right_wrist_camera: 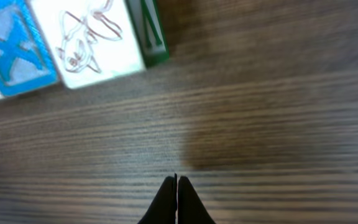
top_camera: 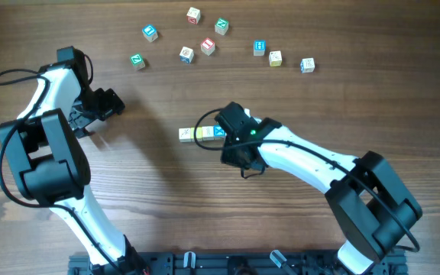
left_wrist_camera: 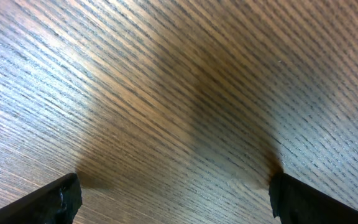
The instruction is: Form a horizontal line
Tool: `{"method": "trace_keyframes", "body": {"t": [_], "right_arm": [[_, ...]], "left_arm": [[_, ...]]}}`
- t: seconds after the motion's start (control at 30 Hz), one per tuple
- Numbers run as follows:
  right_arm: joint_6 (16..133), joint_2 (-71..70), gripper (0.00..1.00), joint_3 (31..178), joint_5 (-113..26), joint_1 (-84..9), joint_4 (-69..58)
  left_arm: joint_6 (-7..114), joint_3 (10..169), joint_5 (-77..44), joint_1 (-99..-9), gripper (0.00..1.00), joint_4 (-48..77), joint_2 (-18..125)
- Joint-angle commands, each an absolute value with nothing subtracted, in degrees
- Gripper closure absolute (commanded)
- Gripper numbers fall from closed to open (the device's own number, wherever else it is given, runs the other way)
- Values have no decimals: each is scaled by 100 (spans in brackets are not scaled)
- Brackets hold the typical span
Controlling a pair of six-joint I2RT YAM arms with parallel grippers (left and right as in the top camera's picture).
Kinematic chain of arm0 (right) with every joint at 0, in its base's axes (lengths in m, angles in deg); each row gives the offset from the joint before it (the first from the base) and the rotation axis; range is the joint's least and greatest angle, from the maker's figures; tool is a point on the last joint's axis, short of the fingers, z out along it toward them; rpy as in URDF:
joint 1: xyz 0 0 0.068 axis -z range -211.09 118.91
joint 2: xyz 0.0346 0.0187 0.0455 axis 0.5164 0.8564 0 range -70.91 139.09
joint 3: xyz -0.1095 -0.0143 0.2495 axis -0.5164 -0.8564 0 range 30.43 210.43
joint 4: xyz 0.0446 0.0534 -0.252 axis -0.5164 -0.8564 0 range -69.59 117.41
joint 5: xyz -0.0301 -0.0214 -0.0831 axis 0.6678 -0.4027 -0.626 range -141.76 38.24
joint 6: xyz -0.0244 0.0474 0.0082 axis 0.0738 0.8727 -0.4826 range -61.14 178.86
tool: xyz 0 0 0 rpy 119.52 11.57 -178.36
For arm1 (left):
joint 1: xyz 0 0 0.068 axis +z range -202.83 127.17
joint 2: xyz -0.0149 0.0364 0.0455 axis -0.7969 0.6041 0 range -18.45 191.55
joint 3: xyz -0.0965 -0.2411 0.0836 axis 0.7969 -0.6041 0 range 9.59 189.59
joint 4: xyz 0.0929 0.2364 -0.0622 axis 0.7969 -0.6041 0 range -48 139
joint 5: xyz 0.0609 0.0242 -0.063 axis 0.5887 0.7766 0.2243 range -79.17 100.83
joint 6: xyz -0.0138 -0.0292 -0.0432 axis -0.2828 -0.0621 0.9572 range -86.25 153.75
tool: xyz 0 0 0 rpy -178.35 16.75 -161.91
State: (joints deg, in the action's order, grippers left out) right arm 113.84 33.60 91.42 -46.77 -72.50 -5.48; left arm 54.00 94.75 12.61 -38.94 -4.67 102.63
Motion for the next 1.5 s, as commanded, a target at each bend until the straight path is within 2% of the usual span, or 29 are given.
{"method": "trace_keyframes", "body": {"t": [0.0,0.23,1.47], "right_arm": [[11769,3299,96,8950,-4397,-7167,-242],[11950,3460,96,8887,-4594,-7169,294],[12197,3506,96,8887,-5007,-7169,401]], "left_arm": [[5396,9543,1267,-3890,0,-452,10359],[5394,9543,1267,-3890,0,-452,10359],[5396,9543,1267,-3890,0,-452,10359]]}}
